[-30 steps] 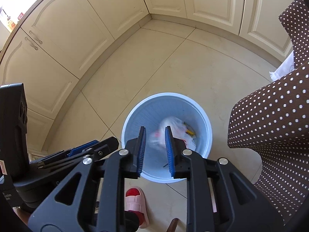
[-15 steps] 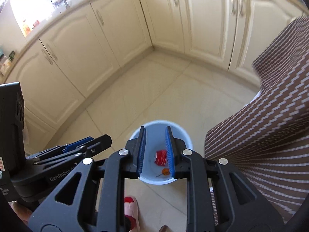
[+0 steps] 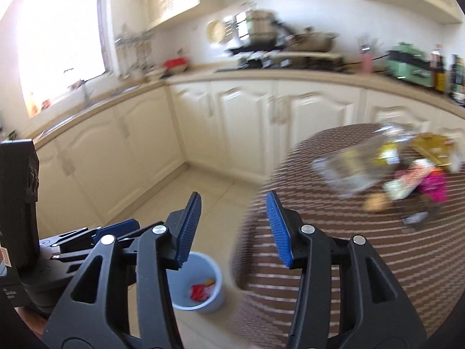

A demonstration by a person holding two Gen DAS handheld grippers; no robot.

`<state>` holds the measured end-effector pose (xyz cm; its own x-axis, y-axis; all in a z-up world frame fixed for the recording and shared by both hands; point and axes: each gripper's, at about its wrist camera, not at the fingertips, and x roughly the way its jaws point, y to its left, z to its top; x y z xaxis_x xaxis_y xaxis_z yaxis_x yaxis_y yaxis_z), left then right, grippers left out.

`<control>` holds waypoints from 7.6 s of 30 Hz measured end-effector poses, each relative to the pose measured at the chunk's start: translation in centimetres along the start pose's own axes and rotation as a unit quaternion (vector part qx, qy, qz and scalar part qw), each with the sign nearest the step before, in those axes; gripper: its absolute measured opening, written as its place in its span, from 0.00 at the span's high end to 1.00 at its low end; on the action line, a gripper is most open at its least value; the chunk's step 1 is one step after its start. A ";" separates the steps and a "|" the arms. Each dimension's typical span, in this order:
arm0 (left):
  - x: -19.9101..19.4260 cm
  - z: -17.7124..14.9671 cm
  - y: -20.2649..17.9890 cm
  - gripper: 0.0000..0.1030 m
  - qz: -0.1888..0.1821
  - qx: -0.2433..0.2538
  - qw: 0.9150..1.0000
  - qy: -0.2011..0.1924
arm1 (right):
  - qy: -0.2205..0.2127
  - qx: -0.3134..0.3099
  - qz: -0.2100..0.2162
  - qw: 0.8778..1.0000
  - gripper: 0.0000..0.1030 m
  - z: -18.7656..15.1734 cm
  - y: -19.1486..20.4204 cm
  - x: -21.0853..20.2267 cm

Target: Collect trash

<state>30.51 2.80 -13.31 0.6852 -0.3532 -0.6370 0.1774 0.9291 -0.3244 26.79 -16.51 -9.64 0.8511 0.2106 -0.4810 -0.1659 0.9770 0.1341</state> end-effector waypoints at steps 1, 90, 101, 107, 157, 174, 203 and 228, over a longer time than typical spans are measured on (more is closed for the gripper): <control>0.3 0.1 -1.6 0.47 -0.007 0.010 1.000 0.004 | -0.006 0.004 -0.007 1.000 0.53 0.3 -1.3 -0.7; 10.8 -9.4 27.0 0.78 0.124 -0.155 0.972 0.129 | 0.256 -0.087 0.102 0.957 0.68 -12.8 16.2 23.5; 15.4 -10.1 29.3 0.69 0.102 -0.192 0.965 0.145 | 0.303 -0.058 0.089 0.947 0.68 -16.8 14.7 28.4; 15.4 -11.1 30.3 0.61 0.110 -0.203 0.960 0.160 | 0.311 -0.050 0.089 0.945 0.68 -17.8 14.8 29.5; 5.9 -5.7 21.8 0.60 0.071 -0.147 0.985 0.057 | 0.177 -0.089 0.060 0.978 0.58 -8.7 13.5 19.7; 0.9 0.5 -6.5 0.47 -0.053 0.038 0.998 -0.003 | 0.029 -0.038 -0.061 0.997 0.53 0.3 -5.7 -2.2; 17.2 -1.7 -29.9 0.62 -0.030 0.279 0.952 0.122 | 0.066 0.087 -0.167 0.980 0.44 -1.3 -29.1 -5.5; 11.2 4.2 -19.3 1.00 -0.065 0.116 0.991 0.023 | 0.135 0.055 -0.071 0.987 0.44 2.3 -22.7 4.0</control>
<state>37.71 -18.66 -11.25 0.6138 -0.4716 -0.6331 0.4241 0.8734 -0.2395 35.11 -37.94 -12.64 0.6952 0.0870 -0.7135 0.0134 0.9909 0.1339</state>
